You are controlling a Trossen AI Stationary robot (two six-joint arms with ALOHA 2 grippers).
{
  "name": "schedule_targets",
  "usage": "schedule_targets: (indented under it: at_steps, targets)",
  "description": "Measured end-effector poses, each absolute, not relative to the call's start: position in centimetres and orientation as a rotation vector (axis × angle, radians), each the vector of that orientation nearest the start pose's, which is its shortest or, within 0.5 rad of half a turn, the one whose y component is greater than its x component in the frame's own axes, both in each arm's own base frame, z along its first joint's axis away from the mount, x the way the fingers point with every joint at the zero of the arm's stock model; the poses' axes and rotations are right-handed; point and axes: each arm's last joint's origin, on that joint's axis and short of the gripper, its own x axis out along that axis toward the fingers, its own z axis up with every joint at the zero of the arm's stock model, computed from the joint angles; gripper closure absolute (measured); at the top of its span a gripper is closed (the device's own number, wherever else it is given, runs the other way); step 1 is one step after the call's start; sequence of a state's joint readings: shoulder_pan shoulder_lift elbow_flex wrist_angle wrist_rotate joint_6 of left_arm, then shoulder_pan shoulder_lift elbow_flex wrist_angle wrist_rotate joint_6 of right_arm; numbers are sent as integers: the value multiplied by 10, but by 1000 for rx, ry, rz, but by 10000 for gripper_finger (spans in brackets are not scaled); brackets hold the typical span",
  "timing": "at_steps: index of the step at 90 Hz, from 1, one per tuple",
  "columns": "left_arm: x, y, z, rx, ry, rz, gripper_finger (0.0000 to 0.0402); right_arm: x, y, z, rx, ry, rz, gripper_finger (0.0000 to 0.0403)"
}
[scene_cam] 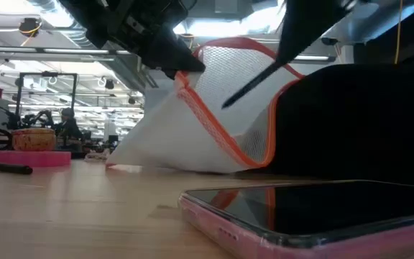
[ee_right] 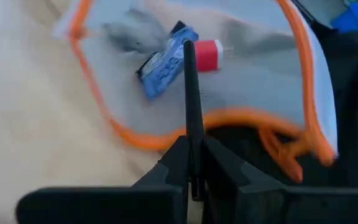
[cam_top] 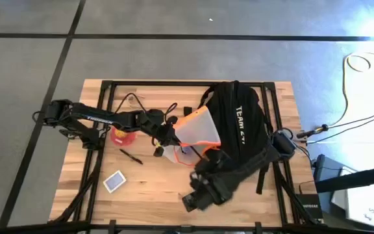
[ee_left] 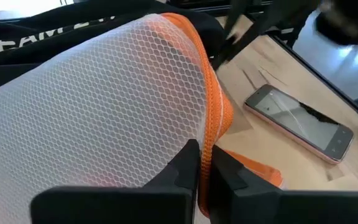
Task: Unpack backpack
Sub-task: Put the bottom black pen into the transparent white zip bag
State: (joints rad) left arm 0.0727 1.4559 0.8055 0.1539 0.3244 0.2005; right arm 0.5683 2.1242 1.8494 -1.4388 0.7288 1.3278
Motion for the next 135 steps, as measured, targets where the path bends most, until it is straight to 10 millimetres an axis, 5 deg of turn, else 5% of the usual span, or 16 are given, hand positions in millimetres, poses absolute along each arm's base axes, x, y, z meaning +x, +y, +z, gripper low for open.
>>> schedule_targets:
  at_steps: [24, 47, 104, 135]
  targets:
    - [304, 13, 219, 87, 471, -294, 402, 389, 138, 208, 150, 954, -882, 383]
    - [303, 12, 217, 77, 498, -294, 402, 394, 103, 190, 224, 995, -973, 382]
    - [303, 12, 217, 77, 502, -296, 402, 407, 100, 187, 382, 797, -1007, 373]
    - [301, 11, 215, 59, 521, -329, 402, 419, 108, 191, 234, 688, -913, 220]
